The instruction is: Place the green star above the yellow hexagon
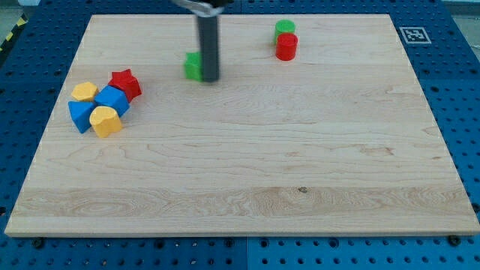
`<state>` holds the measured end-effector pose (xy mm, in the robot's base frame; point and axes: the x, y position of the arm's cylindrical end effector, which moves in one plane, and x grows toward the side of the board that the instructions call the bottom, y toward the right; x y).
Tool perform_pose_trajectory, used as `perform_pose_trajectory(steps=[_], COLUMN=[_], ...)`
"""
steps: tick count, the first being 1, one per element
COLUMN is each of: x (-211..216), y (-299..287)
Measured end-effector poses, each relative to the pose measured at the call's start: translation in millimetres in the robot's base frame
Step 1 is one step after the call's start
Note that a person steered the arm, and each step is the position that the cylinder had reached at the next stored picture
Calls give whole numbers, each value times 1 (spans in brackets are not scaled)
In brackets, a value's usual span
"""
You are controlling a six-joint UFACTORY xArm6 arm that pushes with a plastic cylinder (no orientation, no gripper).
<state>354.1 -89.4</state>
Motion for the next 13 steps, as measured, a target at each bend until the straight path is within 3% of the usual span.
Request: perform_pose_trajectory(steps=[1, 3, 4, 5, 6, 8, 9, 11, 12, 13], x=[-9, -18, -25, -3, 1, -5, -37, -104, -116, -103], y=[-41, 34, -27, -126, -141, -94, -83, -90, -78, -109])
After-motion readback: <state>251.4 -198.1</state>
